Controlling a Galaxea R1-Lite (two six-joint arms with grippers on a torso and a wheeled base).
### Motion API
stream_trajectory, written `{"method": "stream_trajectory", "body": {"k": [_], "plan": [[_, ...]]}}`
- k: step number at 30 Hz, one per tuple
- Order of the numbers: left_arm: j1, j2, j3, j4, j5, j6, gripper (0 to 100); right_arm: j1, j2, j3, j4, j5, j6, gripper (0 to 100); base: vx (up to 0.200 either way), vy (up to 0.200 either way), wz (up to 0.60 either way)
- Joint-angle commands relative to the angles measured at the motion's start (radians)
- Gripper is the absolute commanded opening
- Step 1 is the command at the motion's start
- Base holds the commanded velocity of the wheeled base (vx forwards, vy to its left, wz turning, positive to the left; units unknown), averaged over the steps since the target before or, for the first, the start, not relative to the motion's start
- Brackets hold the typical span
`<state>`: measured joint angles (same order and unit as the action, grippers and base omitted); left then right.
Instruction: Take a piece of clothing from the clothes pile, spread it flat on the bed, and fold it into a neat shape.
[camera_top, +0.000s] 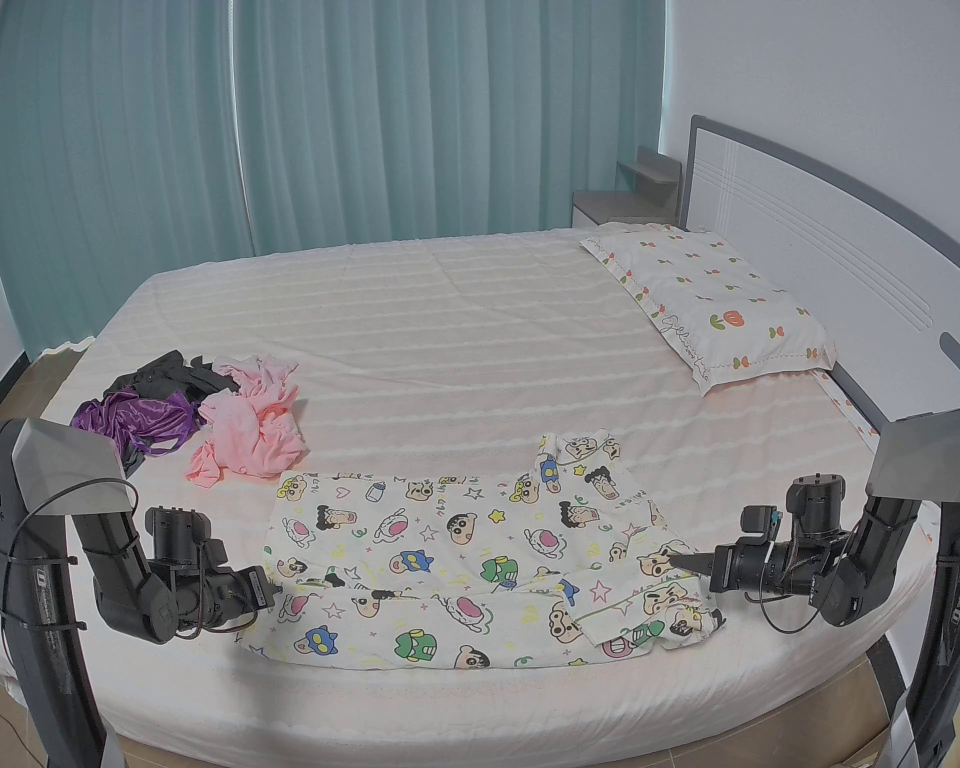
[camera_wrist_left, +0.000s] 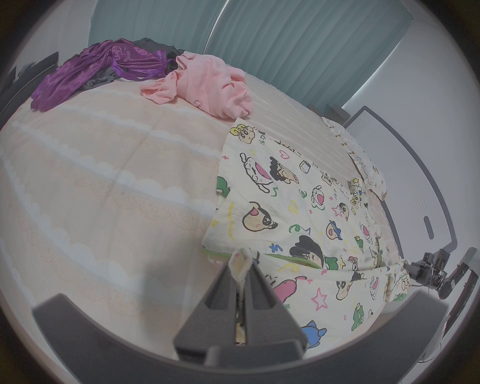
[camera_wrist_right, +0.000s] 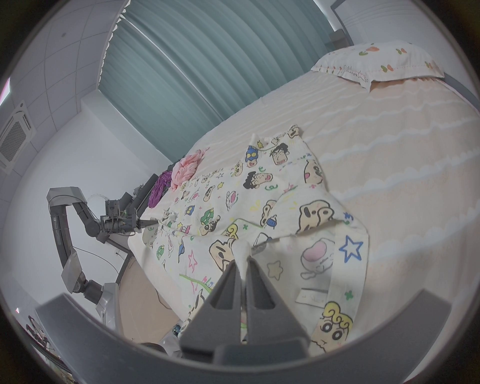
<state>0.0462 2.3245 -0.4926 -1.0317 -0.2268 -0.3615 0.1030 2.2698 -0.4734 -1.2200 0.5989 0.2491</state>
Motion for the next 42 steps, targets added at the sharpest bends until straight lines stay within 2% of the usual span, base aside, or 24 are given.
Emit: {"method": "stream_trajectory", "body": {"k": [1, 18, 20, 21, 22, 23, 32, 38, 42], "plan": [[-0.014, 0.026, -0.026, 0.001, 0.009, -0.028, 0, -0.002, 0.017, 0.007, -0.003, -0.004, 0.002, 0, 0.000, 0.000, 0.00], [-0.048, 0.024, -0.040, 0.007, 0.014, -0.040, 0, -0.006, 0.076, 0.002, 0.010, -0.013, 0.001, 0, 0.000, 0.000, 0.00], [-0.048, 0.024, -0.047, 0.009, 0.032, -0.040, 0, -0.008, 0.089, 0.001, 0.011, -0.013, -0.001, 0, 0.000, 0.000, 0.00], [-0.048, 0.026, -0.049, 0.009, 0.035, -0.042, 0, -0.009, 0.093, -0.001, 0.011, -0.013, -0.001, 100, 0.000, 0.000, 0.00], [-0.048, 0.026, -0.049, 0.010, 0.040, -0.043, 0, -0.014, 0.103, -0.002, 0.010, -0.013, -0.001, 100, 0.000, 0.000, 0.00], [-0.048, 0.027, -0.047, 0.010, 0.040, -0.048, 100, -0.016, 0.109, -0.005, 0.010, -0.013, -0.001, 100, 0.000, 0.000, 0.00], [-0.046, 0.006, -0.032, 0.007, 0.040, -0.076, 100, -0.020, 0.042, 0.010, 0.000, -0.014, 0.005, 100, 0.000, 0.000, 0.00], [0.015, -0.096, 0.014, 0.010, 0.020, -0.086, 100, -0.046, -0.069, 0.053, 0.008, -0.061, 0.009, 100, 0.000, 0.000, 0.00], [0.038, -0.158, 0.031, 0.010, -0.008, -0.151, 100, -0.069, -0.108, 0.084, 0.010, -0.064, 0.009, 100, 0.000, 0.000, 0.00]]}}
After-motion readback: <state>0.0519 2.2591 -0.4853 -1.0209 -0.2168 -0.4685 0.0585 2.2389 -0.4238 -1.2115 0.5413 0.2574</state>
